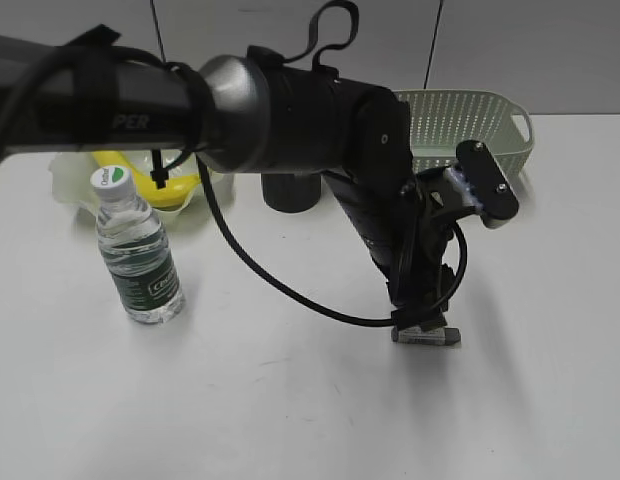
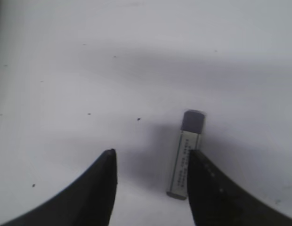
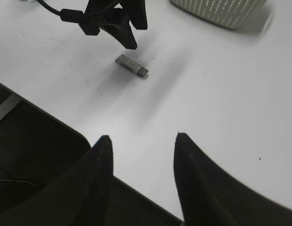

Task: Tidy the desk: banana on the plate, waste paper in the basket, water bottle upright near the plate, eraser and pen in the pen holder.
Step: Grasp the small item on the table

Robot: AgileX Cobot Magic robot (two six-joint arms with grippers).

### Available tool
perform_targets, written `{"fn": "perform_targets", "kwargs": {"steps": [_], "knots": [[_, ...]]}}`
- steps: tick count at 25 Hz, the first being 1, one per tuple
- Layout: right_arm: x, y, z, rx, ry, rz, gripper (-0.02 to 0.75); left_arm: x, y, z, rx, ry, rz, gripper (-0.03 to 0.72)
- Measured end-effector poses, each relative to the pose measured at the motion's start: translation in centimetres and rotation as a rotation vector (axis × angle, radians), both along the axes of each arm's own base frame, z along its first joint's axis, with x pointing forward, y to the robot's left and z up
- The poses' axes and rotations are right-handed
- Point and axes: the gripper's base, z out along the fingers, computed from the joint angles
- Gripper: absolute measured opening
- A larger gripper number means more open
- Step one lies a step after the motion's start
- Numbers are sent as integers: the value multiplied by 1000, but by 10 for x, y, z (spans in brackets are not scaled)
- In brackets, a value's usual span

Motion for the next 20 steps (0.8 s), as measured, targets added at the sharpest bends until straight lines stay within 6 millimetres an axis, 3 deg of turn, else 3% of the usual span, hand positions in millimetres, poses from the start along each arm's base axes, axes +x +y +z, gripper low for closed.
{"fn": "perform_targets", "kwargs": {"steps": [14, 20], "knots": [[0, 0, 0, -1, -1, -1, 347, -4, -7, -45, 48, 112, 16, 438], [0, 0, 0, -1, -1, -1, 347, -1, -10, -55, 36, 98, 25, 393]]}}
